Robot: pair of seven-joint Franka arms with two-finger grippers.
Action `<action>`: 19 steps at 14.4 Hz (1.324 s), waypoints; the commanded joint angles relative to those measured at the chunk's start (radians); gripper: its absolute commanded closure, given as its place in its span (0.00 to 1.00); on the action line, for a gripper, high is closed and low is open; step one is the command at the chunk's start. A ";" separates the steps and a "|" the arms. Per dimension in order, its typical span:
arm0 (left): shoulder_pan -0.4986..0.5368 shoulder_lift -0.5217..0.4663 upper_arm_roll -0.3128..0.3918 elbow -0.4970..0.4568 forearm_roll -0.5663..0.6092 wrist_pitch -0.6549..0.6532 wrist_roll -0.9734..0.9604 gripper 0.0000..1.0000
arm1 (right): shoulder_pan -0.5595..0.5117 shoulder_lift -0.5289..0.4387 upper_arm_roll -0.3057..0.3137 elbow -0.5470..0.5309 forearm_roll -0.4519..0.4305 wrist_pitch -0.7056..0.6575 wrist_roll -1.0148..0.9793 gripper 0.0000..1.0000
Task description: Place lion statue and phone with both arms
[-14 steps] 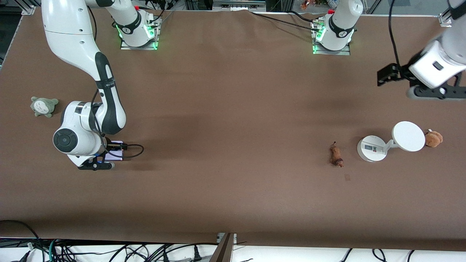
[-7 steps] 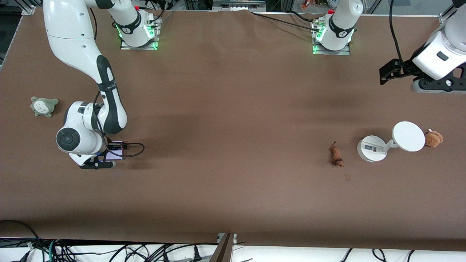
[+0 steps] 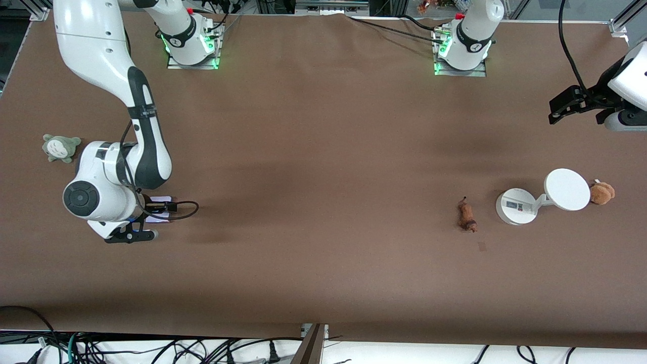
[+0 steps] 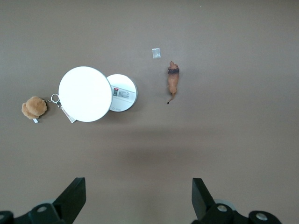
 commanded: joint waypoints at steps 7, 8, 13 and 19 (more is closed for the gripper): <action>0.039 0.035 0.008 0.058 -0.011 0.077 0.006 0.00 | 0.007 -0.186 -0.007 0.260 0.013 -0.538 -0.013 0.00; 0.042 0.035 0.008 0.058 -0.012 0.091 0.006 0.00 | 0.010 -0.223 -0.010 0.260 0.005 -0.582 -0.009 0.00; 0.077 0.036 0.008 0.058 -0.075 0.100 0.009 0.00 | -0.211 -0.472 0.216 0.107 -0.009 -0.624 -0.014 0.00; 0.075 0.049 0.007 0.058 -0.058 0.097 0.006 0.00 | -0.349 -0.666 0.398 -0.016 -0.222 -0.552 -0.011 0.00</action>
